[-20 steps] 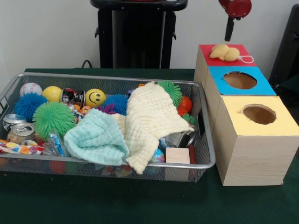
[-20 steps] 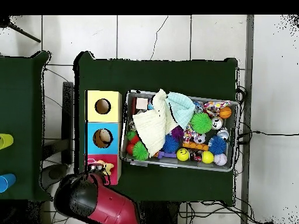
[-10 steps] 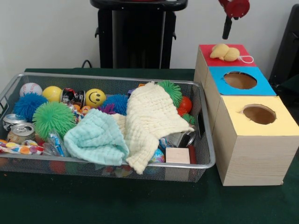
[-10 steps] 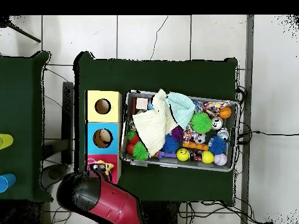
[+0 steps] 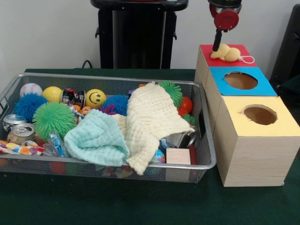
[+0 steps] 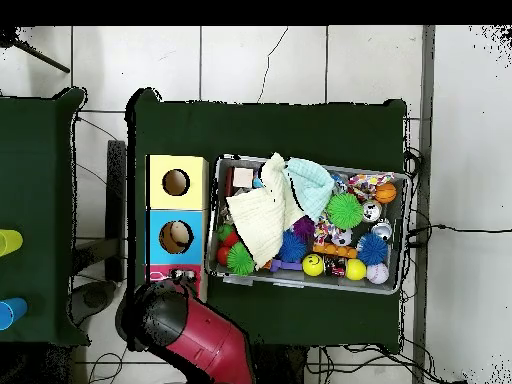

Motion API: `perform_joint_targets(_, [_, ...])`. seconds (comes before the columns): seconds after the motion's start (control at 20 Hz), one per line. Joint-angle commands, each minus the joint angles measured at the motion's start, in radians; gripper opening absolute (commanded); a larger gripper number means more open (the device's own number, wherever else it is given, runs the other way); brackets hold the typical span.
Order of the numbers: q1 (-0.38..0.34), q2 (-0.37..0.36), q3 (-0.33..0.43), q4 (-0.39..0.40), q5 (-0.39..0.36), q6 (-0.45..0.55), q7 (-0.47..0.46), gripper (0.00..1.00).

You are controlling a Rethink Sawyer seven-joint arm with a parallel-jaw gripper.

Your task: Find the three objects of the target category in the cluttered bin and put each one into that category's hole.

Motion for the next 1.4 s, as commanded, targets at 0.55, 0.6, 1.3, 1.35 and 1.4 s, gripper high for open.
perform_joint_targets(0.55, [0.078, 0.057, 0.017, -0.082, 0.091, 0.032, 0.320, 0.00])
perform_joint_targets(0.6, [0.086, 0.060, 0.004, -0.093, 0.084, 0.045, 0.325, 0.00])
perform_joint_targets(1.3, [0.022, 0.071, 0.122, 0.003, 0.180, -0.131, 0.214, 0.00])
perform_joint_targets(1.35, [0.003, 0.071, 0.156, 0.022, 0.196, -0.164, 0.201, 0.00])
perform_joint_targets(1.4, [-0.015, 0.071, 0.190, 0.041, 0.212, -0.196, 0.187, 0.00])
